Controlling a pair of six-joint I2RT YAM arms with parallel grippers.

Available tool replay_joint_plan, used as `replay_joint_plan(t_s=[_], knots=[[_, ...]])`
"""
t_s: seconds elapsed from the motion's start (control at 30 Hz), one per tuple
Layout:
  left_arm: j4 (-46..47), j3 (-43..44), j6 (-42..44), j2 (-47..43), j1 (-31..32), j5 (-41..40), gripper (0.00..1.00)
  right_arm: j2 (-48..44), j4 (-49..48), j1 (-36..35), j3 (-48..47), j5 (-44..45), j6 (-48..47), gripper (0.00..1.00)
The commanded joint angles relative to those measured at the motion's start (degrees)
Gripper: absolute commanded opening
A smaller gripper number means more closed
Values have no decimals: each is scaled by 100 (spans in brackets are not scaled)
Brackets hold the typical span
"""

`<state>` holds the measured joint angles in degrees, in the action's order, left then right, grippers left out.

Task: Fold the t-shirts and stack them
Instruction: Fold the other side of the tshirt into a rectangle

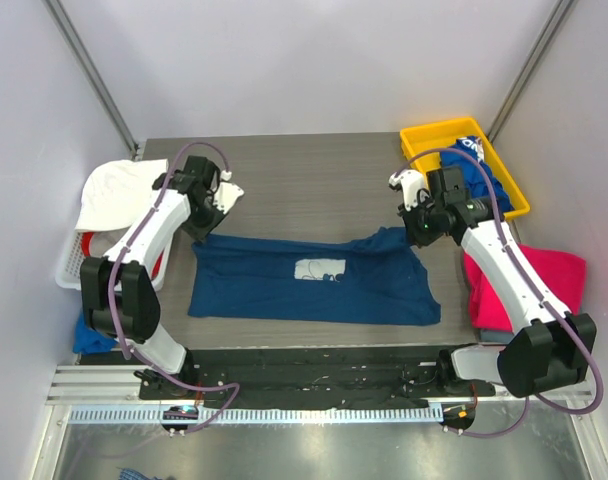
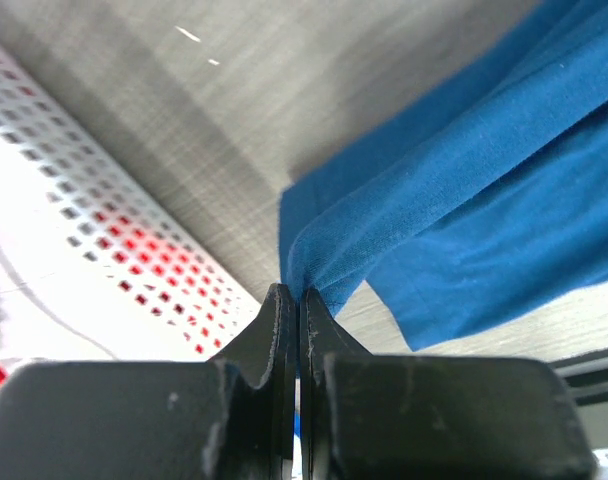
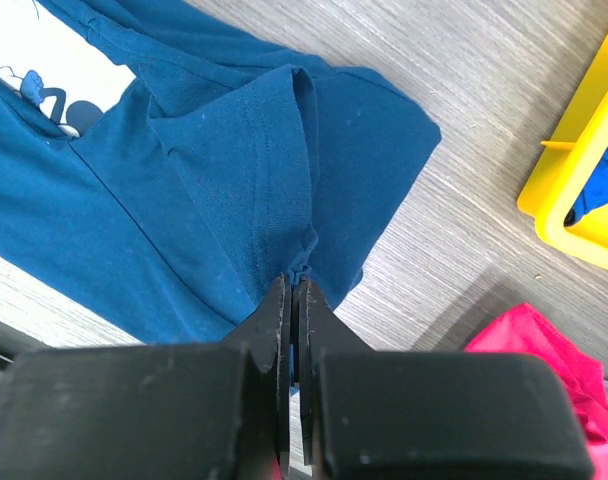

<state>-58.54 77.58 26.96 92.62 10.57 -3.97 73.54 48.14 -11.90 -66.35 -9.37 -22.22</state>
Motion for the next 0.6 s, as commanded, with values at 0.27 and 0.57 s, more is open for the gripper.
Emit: replay_joint_plan(t_s=[0.27, 0.57], knots=[[89, 442, -139, 257, 7, -298, 0, 161, 37, -31, -634, 102, -46, 1], [-43, 100, -86, 37, -2, -210, 0, -138, 344, -31, -388, 58, -142, 1]])
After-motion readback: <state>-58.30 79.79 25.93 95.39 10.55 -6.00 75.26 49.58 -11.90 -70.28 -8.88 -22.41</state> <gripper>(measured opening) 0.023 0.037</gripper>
